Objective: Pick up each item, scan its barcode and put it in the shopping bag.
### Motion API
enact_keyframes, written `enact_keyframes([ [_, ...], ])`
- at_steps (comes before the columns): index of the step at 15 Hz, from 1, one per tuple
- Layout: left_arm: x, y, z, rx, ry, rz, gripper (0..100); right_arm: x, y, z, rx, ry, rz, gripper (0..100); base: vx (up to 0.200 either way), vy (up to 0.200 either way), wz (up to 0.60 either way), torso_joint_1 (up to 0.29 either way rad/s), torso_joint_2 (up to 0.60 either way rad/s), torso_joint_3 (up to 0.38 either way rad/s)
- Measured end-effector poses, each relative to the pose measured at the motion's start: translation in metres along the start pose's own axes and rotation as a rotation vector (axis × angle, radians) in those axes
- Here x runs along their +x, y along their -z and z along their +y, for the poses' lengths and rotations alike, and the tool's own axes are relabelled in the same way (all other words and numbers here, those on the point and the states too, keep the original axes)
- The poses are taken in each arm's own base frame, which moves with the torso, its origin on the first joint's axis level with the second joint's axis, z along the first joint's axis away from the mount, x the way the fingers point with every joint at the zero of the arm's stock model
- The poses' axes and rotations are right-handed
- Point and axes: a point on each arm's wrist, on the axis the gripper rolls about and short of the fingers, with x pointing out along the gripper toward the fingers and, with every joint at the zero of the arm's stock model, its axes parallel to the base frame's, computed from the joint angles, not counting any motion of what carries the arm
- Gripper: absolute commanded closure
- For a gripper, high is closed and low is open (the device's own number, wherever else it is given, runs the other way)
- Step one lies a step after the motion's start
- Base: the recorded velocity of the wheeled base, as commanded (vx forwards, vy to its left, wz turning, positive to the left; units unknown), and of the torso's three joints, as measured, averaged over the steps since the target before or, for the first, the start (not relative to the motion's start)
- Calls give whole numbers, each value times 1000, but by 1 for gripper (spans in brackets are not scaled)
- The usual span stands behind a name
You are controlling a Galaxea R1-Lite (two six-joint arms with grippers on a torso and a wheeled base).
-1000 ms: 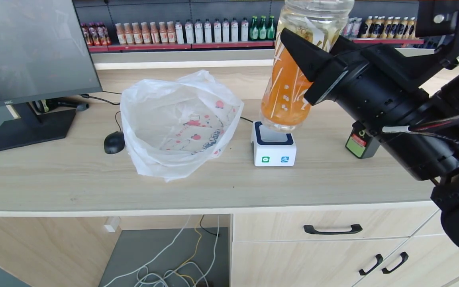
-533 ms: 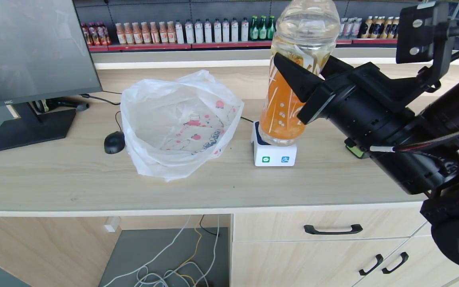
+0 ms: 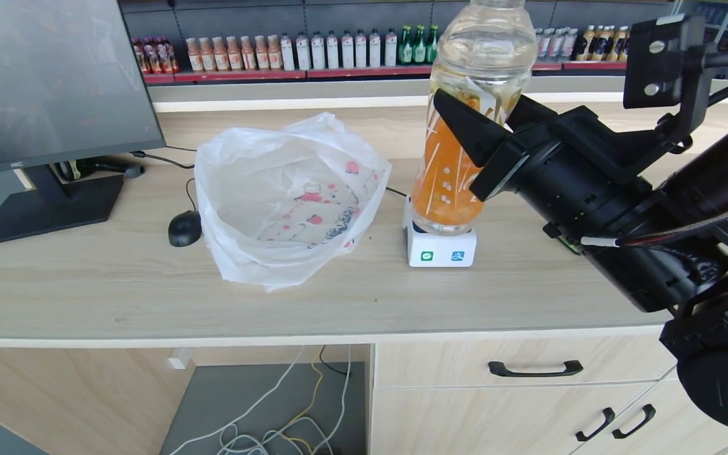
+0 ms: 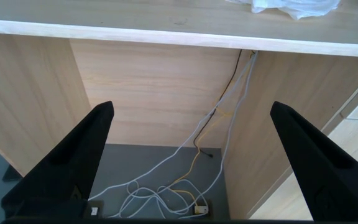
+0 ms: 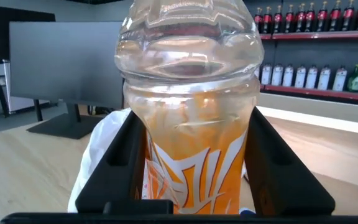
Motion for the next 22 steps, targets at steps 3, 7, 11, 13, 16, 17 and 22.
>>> enact_keyframes([
  [3,0,0,0,-1,1,0,0,2,6,2,3,-5,16,100,0,200,0,1,1,-2],
  [7,0,0,0,-3,1,0,0,8,10,2,2,-2,14,100,0,200,0,5,2,5],
  [11,0,0,0,0,1,0,0,14,15,2,-2,0,14,100,0,100,0,6,1,2],
  [13,0,0,0,1,1,0,0,20,14,1,-4,0,1,100,0,0,0,0,0,0],
  [16,0,0,0,1,2,0,0,35,13,-1,-6,6,3,100,0,0,0,0,0,0],
  [17,0,0,0,1,1,0,0,40,14,-2,8,4,18,100,0,0,0,0,0,0],
  [22,0,0,0,2,0,0,0,71,24,-22,77,38,-13,100,0,0,0,0,0,0],
])
